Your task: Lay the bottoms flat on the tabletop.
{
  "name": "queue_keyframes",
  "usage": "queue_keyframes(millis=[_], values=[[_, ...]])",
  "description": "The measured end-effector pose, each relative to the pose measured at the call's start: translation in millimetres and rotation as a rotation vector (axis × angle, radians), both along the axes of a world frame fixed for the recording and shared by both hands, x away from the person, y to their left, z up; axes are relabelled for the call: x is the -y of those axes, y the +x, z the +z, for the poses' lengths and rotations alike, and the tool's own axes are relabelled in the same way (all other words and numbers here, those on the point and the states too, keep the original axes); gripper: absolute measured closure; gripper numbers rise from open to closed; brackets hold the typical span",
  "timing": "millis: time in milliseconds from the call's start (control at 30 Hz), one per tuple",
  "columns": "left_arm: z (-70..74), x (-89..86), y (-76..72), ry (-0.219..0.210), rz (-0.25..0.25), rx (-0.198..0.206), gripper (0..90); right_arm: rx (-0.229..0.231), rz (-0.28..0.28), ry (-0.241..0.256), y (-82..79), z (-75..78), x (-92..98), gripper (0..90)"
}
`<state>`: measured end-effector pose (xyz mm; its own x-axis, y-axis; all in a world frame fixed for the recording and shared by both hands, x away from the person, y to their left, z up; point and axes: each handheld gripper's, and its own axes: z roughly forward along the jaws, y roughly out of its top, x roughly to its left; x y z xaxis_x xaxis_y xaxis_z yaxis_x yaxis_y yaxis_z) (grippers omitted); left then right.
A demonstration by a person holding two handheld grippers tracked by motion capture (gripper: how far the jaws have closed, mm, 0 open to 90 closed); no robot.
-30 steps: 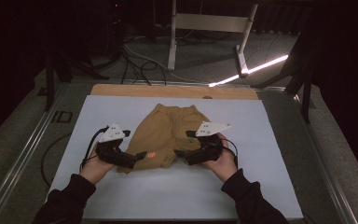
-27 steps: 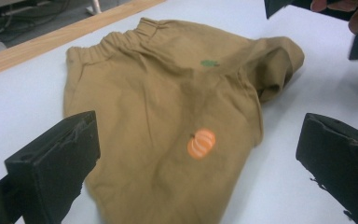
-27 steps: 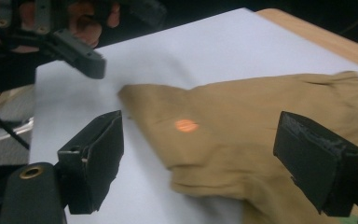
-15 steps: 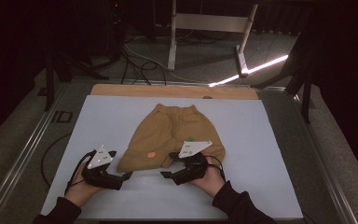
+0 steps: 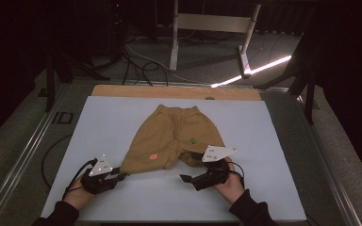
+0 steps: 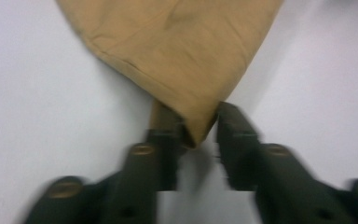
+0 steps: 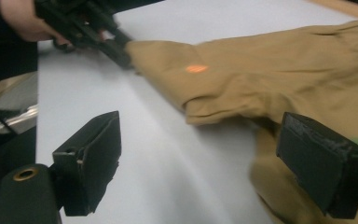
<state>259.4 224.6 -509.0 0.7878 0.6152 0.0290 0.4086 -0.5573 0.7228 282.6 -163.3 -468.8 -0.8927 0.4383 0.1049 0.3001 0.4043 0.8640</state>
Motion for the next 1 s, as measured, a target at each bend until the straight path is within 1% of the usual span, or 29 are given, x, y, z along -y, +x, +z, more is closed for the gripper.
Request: queue_keyframes(millis=[33,67,133,200,233,267,300,367,400,433,467,500,533,567,633,700,767,800,867,900,933,967,1000], values=[[3.3,1.4,-0.8,-0.006,-0.021,-0.003,86.5,0.001,-0.005,0.005,0.1,0.8,4.2,14.2],[6.6,3.0,-1.6,-0.011,-0.046,-0.001,88.0,0.004,-0.022,0.0,-0.3,2.0,8.0,14.2],[13.4,7.2,-2.3,-0.026,-0.079,-0.012,88.8,0.004,-0.044,0.016,-0.3,4.8,16.9,14.2],[20.2,10.9,-2.3,-0.046,-0.087,-0.006,89.2,0.023,-0.075,0.024,-0.8,8.7,26.2,14.3],[23.8,11.9,-1.7,-0.058,-0.093,-0.001,89.2,0.024,-0.087,0.031,-0.3,10.8,31.5,14.3],[27.1,12.8,-0.8,-0.074,-0.092,0.006,89.2,0.028,-0.103,0.038,0.1,12.7,36.6,14.3],[30.6,12.9,0.7,-0.079,-0.085,0.018,89.1,0.034,-0.124,0.039,0.9,14.4,42.1,14.3],[36.1,10.7,5.7,-0.132,-0.057,0.032,89.0,0.035,-0.153,0.046,2.1,16.7,52.0,14.3],[38.3,8.5,9.6,-0.162,-0.039,0.024,89.0,0.037,-0.169,0.052,2.6,17.3,56.8,14.4],[40.3,6.1,13.7,-0.175,-0.025,0.019,89.0,0.035,-0.178,0.058,3.1,17.6,61.4,14.3],[41.5,4.4,17.2,-0.183,0.01,0.028,89.0,0.032,-0.188,0.06,3.6,17.7,65.3,14.3],[42.5,1.9,21.8,-0.193,0.024,0.022,89.0,0.035,-0.201,0.051,3.9,17.9,68.6,14.3],[42.6,0.2,26.1,-0.2,0.05,0.022,89.0,0.036,-0.21,0.054,4.1,17.8,71.8,14.3],[42.6,-1.6,30.4,-0.197,0.076,0.024,88.9,0.032,-0.215,0.057,4.6,17.6,75.0,14.3],[39.6,-4.6,39.3,-0.202,0.112,0.016,88.7,0.032,-0.228,0.054,5.4,16.5,79.2,14.3],[33.3,-6.6,48.0,-0.168,0.148,0.011,88.3,0.022,-0.23,0.058,5.8,15.2,81.5,14.3],[25.2,-8.8,57.1,-0.138,0.184,-0.004,88.3,0.016,-0.233,0.042,6.4,13.4,82.5,14.3],[21.3,-9.2,60.9,-0.119,0.2,0.001,88.3,0.009,-0.232,0.056,7.0,11.6,82.2,14.3],[14.7,-10.8,69.2,-0.124,0.237,0.007,88.3,0.007,-0.233,0.038,7.9,10.5,81.1,14.3],[12.5,-11.5,72.4,-0.131,0.256,0.024,88.3,0.003,-0.234,0.035,8.2,10.3,81.0,14.3],[11.2,-13.3,75.5,-0.164,0.268,0.033,88.3,0.003,-0.235,0.04,8.7,9.8,80.7,14.3],[10.1,-14.4,78.9,-0.18,0.286,0.038,88.2,0.004,-0.236,0.034,9.2,9.7,81.0,14.4],[8.6,-13.9,82.3,-0.171,0.302,0.047,87.8,0.002,-0.239,0.042,9.6,9.1,80.8,14.4]])
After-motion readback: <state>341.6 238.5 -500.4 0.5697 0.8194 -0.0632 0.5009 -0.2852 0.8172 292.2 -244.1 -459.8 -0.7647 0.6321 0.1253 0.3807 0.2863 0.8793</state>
